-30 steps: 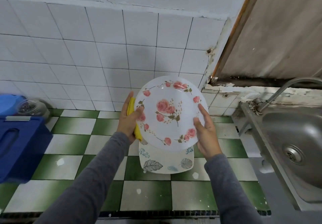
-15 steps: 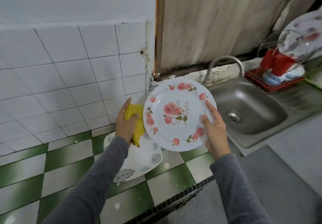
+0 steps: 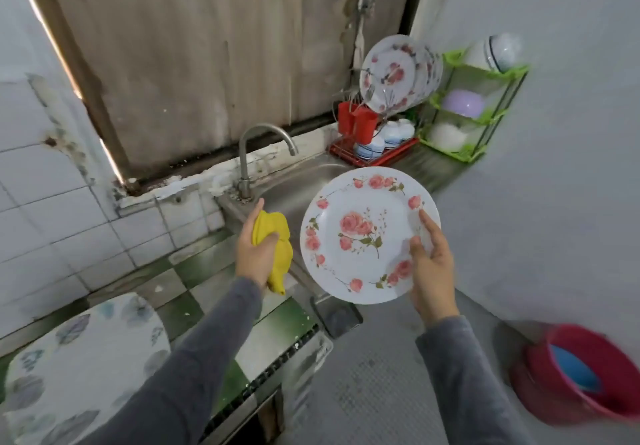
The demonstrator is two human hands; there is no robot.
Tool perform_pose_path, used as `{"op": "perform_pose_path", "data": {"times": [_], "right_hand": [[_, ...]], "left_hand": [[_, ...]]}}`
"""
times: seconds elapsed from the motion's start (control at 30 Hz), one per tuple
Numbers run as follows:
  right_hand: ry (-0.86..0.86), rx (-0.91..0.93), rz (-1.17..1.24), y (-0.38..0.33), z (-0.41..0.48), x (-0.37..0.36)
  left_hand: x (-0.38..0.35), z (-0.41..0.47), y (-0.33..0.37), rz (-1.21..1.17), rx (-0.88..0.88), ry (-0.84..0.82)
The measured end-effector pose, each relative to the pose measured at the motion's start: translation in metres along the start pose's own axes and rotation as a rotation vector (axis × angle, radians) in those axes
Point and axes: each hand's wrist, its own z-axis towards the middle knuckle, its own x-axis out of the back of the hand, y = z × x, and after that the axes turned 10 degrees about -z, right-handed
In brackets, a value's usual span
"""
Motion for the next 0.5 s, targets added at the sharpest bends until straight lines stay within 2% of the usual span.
{"op": "perform_pose_path", "data": {"times": [0.23,0.37,0.5], "right_hand": [[0.155,0.104,-0.033,-0.024,0.062,0.107],[0.196,0.176,-0.017,-0.036,0.107,0.136],[0.197,0.248,-0.03,-0.038,0.162,0.147]], "left_hand": [[-0.151,-0.009,-0.033,0.031,-0.002,-0.082],[-0.211,0.009,-0.045,0.002,-0.044,-0.097],[-0.261,0.05,-0.058,-0.024,-0.081,-0.044]]}}
